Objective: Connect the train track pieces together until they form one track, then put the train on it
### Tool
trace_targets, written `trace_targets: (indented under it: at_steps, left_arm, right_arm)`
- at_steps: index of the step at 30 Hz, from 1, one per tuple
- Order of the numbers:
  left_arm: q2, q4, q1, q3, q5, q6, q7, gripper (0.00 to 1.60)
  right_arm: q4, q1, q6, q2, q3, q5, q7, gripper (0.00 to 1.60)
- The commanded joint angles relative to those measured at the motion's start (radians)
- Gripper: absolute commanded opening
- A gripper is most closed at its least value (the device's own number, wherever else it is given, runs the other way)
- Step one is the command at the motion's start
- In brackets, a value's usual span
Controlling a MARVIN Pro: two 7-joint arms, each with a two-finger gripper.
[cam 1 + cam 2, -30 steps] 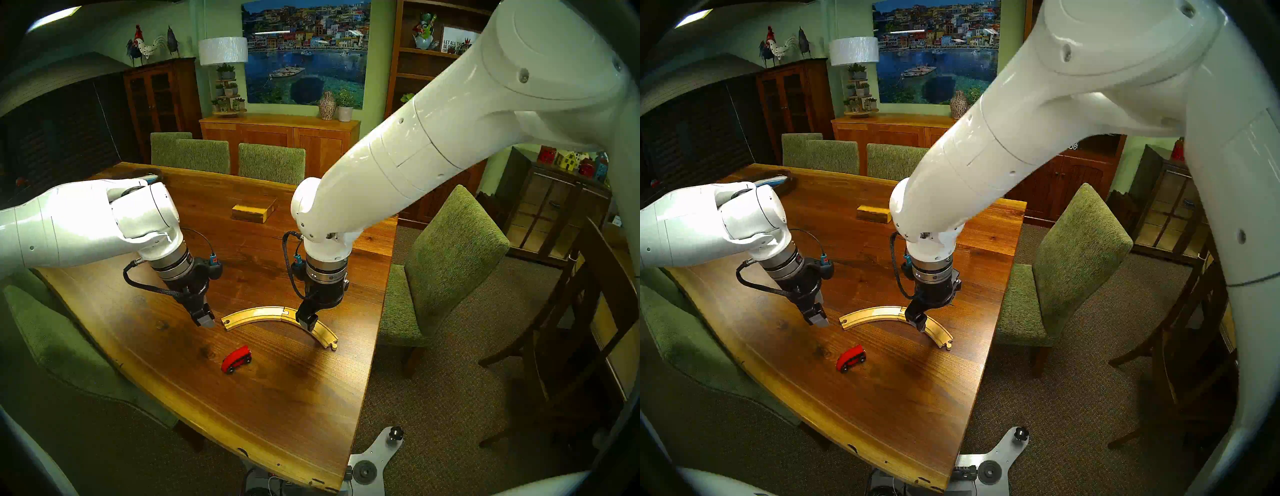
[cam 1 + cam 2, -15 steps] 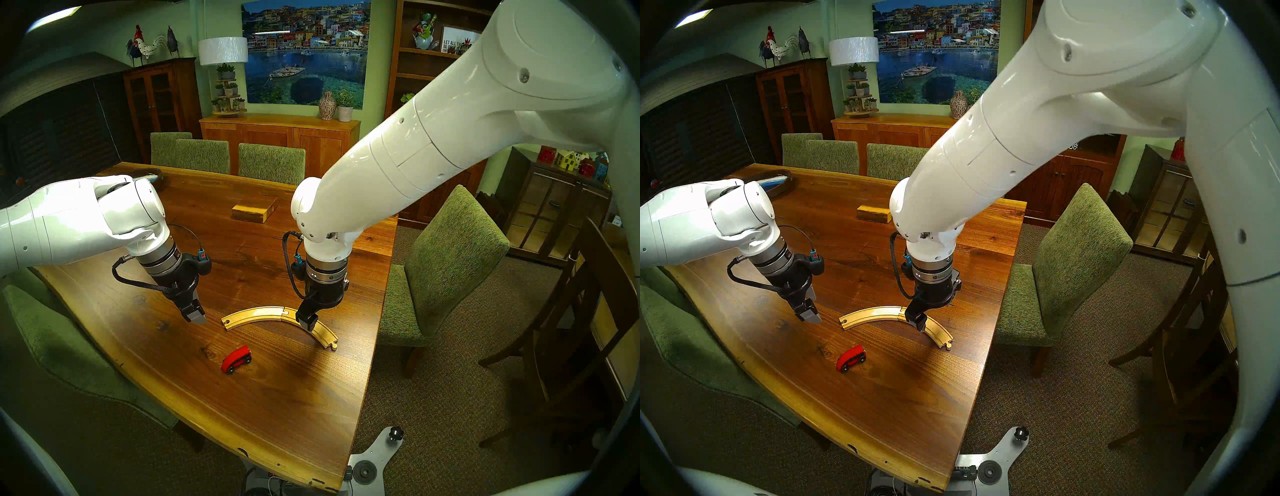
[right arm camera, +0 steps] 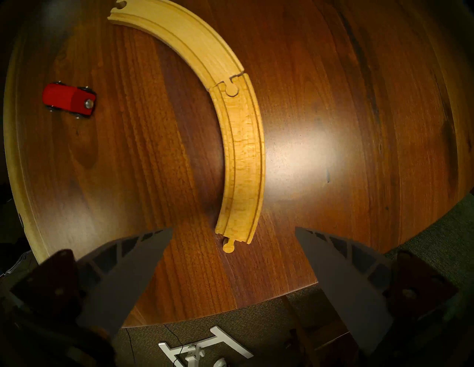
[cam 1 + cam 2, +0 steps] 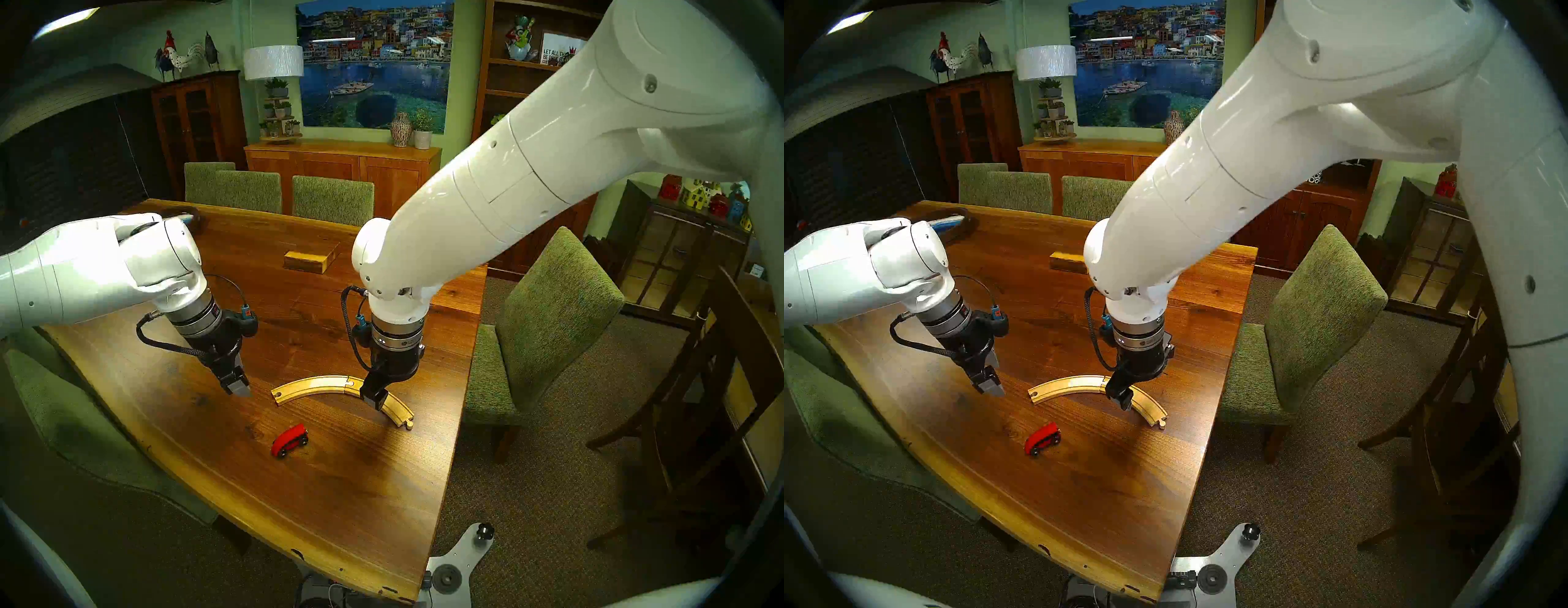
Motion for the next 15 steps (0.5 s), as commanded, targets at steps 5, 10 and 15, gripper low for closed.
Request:
trace_targets:
  at_steps: [5, 10, 15]
  left_arm:
    - [-0.002, -0.001, -0.031, -0.026, -0.003, 0.003, -0.004, 1.60]
    - [-0.002, 0.000, -0.031, -0.026, -0.003, 0.003, -0.004, 1.60]
    - [-0.002, 0.000, -0.031, -0.026, -0.003, 0.003, -0.005, 1.60]
  right_arm:
    - [0.005, 0.055, -0.025, -0.007, 0.063, -0.057, 0.032, 1.60]
    - [0.033, 0.038, -0.020, -0.035, 0.082, -0.069, 0.040, 1.60]
    - [0.085, 0.010, 0.000, -0.090, 0.103, -0.100, 0.070, 1.60]
